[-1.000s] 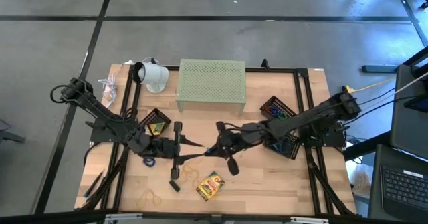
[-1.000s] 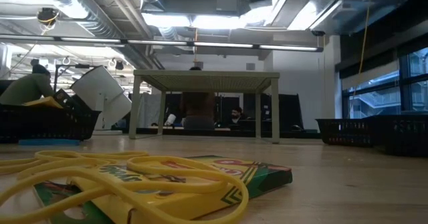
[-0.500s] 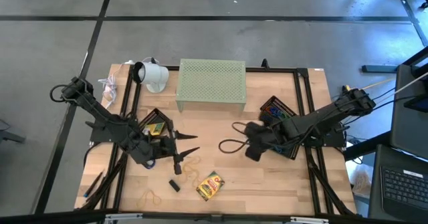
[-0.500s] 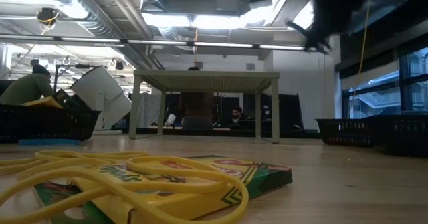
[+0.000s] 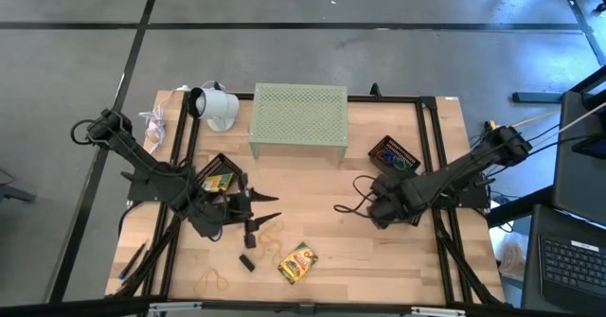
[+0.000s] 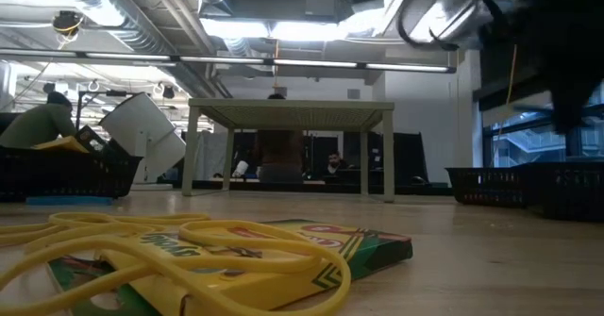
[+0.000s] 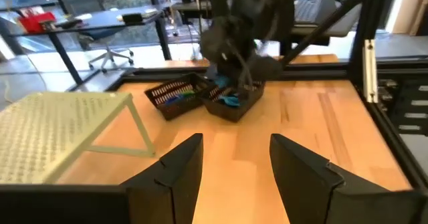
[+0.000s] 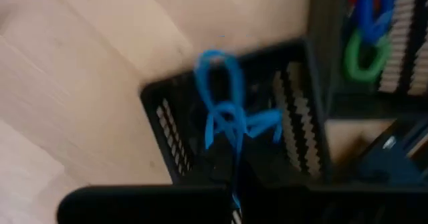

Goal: Pick & Place Office Desk Supplies
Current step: Put the blue rubber band into the bottom right black bin

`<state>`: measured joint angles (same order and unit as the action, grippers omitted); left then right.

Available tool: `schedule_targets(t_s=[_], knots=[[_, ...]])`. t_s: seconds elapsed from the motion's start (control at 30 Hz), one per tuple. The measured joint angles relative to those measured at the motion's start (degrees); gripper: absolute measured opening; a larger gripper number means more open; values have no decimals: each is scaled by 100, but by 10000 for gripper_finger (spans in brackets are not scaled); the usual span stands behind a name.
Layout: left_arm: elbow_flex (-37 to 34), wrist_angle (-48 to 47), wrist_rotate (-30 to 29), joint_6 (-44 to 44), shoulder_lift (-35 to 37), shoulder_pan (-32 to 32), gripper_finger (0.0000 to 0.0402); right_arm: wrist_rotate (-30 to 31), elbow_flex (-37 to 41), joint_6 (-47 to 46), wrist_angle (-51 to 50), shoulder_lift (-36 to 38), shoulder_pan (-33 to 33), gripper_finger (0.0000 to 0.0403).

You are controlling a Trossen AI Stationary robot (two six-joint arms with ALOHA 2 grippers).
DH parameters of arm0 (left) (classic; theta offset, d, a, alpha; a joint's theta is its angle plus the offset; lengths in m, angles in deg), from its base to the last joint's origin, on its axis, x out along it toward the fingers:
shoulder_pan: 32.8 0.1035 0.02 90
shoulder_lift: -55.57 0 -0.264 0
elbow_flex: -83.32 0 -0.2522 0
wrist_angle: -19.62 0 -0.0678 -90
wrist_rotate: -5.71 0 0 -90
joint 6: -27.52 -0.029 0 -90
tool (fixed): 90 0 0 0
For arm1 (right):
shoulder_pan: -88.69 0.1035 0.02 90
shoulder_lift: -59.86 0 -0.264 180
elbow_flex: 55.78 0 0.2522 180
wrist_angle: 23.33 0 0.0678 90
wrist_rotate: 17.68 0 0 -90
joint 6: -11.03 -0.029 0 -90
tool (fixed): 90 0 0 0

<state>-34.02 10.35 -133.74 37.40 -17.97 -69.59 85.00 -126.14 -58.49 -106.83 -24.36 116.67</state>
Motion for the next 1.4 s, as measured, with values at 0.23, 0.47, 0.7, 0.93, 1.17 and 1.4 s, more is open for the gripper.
schedule_targets(t_s=[0.23,0.47,0.7,0.93,1.17,1.4], knots=[[0,0,-40,-13,0,81,169,-226,402,-496,131,-2,92,26],[0,-144,42,167,0,115,180,-333,179,-364,137,-2,127,104],[0,-1418,970,1175,0,444,196,-539,175,-692,135,-2,127,190],[-20,-3387,2176,2484,-5,1001,196,-285,175,-969,533,-2,127,206],[-646,-3654,3435,2354,-22,1436,196,1071,173,-922,1926,-2,127,191],[-966,-3864,4033,1999,-24,1926,196,2537,173,330,3678,-2,127,178]])
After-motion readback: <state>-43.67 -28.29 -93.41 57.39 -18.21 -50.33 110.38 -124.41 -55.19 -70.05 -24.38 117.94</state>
